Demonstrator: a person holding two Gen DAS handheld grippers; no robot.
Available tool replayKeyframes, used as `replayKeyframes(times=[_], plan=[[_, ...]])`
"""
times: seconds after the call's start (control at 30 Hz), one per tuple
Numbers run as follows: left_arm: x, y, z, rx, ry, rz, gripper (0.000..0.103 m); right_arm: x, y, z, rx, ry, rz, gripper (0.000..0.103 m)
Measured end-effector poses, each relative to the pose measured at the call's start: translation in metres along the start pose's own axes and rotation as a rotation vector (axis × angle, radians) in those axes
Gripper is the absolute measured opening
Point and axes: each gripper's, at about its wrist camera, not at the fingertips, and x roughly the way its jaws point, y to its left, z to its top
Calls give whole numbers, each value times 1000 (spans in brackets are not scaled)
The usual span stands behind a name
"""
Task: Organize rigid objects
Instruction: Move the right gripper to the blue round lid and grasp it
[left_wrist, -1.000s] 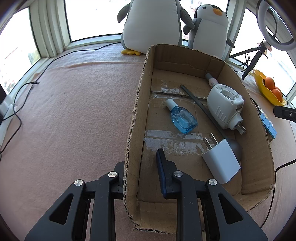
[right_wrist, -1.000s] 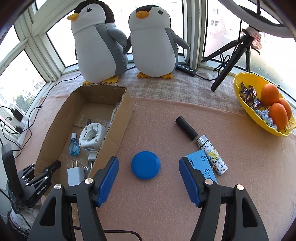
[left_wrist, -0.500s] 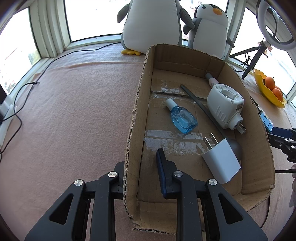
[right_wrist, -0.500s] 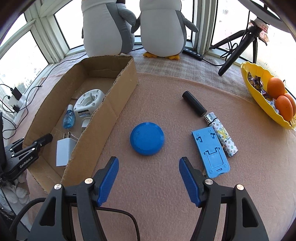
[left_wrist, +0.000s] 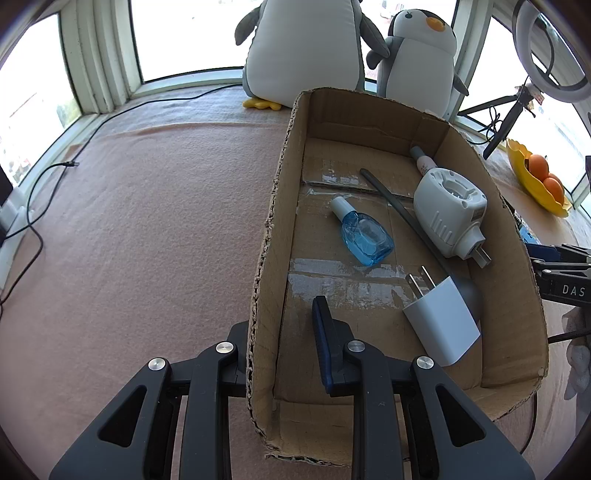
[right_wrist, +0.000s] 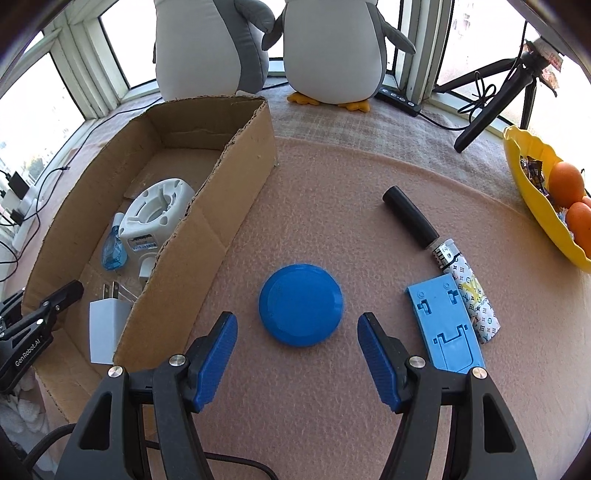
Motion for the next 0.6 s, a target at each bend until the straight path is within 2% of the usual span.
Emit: replayKeyframes(times=[0.1, 0.23, 0.5, 0.57, 0.6], plan=[[0, 0, 0, 0, 0, 0, 22, 4, -3, 2, 15, 12, -4, 63], [0, 0, 0, 0, 0, 1, 22, 9, -7, 5, 29, 27, 3, 57], [0, 0, 0, 1, 0, 1, 22, 13, -1, 8, -14, 40, -17, 53], [0, 0, 0, 1, 0, 2, 22, 13, 0, 8, -24, 41, -21, 46], [0, 0, 0, 1, 0, 1, 22, 13, 0, 8, -27, 42, -23, 46]])
